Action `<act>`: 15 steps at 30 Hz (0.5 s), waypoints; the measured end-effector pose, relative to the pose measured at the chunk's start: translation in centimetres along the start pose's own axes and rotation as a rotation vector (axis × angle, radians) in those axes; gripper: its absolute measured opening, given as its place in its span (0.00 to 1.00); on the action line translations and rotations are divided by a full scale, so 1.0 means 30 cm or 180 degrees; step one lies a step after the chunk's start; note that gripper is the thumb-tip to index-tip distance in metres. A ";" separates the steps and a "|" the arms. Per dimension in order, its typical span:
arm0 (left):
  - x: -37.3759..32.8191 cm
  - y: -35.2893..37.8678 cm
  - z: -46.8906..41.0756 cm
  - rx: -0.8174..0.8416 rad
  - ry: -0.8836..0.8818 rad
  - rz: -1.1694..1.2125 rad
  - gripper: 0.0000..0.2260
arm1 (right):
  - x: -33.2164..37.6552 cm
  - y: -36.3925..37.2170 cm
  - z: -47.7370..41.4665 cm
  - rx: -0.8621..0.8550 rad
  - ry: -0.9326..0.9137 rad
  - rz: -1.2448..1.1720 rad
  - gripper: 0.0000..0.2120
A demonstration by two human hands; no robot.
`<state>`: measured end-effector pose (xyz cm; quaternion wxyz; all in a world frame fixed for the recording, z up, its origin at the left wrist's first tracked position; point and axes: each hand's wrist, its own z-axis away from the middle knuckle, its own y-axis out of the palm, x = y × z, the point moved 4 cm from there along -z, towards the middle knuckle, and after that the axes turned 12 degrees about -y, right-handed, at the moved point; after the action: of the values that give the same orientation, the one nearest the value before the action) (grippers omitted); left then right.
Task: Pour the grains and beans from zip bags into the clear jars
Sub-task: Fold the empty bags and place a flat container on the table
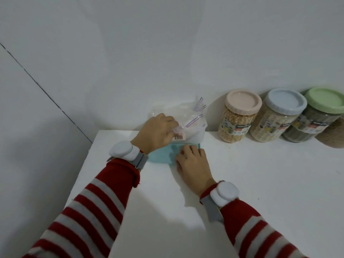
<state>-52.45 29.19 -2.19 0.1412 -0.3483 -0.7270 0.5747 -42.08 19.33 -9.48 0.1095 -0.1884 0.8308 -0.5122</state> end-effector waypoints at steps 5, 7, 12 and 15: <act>0.023 0.046 0.000 0.0881 -0.0243 0.0265 0.14 | 0.023 -0.179 0.029 -0.0140 -0.0595 -0.0622 0.11; 0.035 0.057 0.006 0.1367 -0.0590 0.0590 0.23 | -0.027 -0.234 -0.002 -0.0196 -0.0534 -0.0743 0.10; 0.038 0.082 0.045 0.2572 -0.1115 0.1190 0.10 | -0.130 -0.271 -0.091 -0.0302 -0.0223 -0.0640 0.17; 0.087 0.110 0.043 0.2432 -0.1442 0.1524 0.09 | -0.173 -0.184 -0.147 0.0183 0.0098 -0.0834 0.27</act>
<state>-53.98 30.30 -6.19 -0.0385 -0.2952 -0.3768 0.8772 -37.92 22.87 -2.62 0.0343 -0.2841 0.7857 -0.5485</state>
